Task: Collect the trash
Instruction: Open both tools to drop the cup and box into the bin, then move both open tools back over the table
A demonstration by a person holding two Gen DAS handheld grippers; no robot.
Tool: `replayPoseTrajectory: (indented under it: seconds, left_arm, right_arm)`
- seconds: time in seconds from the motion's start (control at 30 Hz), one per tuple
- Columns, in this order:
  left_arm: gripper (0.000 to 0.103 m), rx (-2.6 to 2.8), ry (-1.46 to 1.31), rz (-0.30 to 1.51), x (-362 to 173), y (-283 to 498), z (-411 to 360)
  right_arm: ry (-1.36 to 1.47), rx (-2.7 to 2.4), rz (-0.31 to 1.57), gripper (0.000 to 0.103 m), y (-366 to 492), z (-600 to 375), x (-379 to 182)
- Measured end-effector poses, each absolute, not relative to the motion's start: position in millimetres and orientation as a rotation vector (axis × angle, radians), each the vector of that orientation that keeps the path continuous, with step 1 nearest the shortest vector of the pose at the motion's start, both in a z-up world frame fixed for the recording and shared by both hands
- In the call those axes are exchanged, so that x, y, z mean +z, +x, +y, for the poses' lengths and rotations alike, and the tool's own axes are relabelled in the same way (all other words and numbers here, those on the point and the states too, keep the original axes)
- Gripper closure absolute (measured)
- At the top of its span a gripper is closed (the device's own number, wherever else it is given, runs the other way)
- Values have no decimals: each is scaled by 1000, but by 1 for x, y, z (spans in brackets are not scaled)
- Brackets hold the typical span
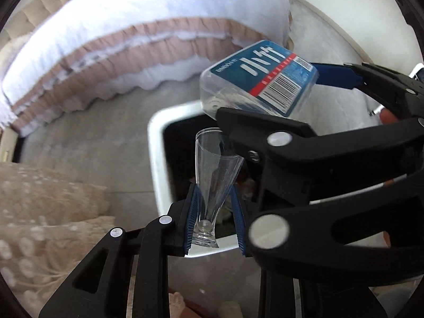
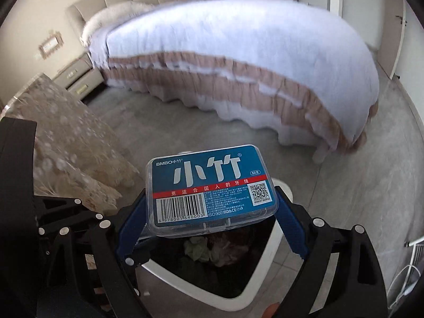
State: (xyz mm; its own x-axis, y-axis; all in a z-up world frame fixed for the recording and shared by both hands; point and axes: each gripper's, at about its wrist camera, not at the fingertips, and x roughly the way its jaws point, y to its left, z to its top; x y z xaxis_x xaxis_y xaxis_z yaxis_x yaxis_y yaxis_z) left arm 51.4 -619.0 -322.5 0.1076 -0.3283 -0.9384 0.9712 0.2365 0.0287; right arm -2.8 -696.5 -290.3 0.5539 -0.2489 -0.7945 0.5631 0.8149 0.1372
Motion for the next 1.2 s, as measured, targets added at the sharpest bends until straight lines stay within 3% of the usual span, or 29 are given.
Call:
replayPoseTrajectory:
  seconds: [0.03,0.07,0.23,0.4,0.83,1.2]
  left_arm:
    - [45,-1143,824,1021,-327,52,-622]
    - [5,-1152,822,1027,-331,50,-624]
    - [5,-1133,863,1011,-339,46,-632]
    - [5,-1118,853,973,-332,44,-624]
    - [5,-979,614,775,-208,74,-556]
    - [5,-700,489,624,-136,102,-433]
  right_arm:
    - [411,-494,872,13,-2,-699,-297]
    - [434,-484,882,4,-2,-702,-304]
    - [470,-530,950,4,-2,-709,-326]
    - [427,-553,900,4,-10,-705,-315]
    - [271,-461,600,4,-7,-656,-193]
    - [148,-202,438,4,30,-554,-121]
